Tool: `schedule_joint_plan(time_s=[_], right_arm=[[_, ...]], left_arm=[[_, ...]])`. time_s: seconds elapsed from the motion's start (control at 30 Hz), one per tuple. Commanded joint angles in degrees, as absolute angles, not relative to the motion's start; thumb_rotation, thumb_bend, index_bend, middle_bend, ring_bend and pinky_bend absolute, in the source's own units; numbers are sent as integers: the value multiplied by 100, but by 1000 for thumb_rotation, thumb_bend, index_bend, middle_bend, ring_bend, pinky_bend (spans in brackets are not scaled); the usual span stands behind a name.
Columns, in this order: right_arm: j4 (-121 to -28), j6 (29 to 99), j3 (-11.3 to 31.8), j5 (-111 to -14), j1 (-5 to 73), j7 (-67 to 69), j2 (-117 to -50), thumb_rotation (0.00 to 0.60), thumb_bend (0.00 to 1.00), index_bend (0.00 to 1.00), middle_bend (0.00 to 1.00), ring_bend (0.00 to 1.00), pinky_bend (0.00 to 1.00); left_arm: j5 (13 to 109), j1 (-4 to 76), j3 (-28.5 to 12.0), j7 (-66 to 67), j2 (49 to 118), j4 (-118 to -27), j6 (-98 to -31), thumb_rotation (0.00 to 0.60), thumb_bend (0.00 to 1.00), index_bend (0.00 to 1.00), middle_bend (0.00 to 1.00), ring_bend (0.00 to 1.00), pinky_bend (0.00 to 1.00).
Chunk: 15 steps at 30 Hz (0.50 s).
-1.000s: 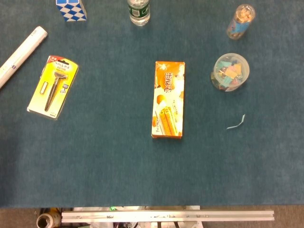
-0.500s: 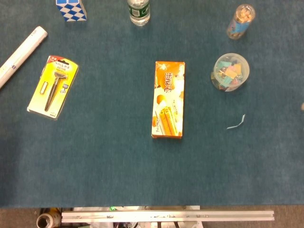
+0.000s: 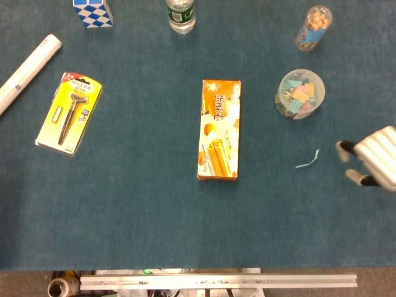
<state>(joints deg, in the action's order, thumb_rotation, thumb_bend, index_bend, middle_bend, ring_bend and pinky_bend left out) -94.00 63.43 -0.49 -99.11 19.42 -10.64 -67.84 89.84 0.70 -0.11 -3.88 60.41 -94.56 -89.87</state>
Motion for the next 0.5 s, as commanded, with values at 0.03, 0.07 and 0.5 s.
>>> schedule_joint_plan(time_s=[0.03, 0.07, 0.5], right_arm=[[-9258, 6057, -87, -9833, 2148, -1248, -7067, 600, 213, 594, 966, 1000, 1000], [-9210, 5984, -99, -9814, 2192, -1290, -7144, 600, 213, 598, 968, 1000, 1000], [-8808, 5510, -94, -9457, 2531, -1708, -7710, 600, 213, 603, 968, 1000, 1000]], left_arm=[[8989, 60, -4, -400, 6045, -9440, -8996, 600, 240, 150, 176, 185, 126], [8985, 54, -3, -411, 6045, -9430, -9000, 600, 239, 150, 176, 185, 126], [8970, 38, 0, -455, 6057, -9384, -8997, 600, 240, 150, 177, 185, 126]])
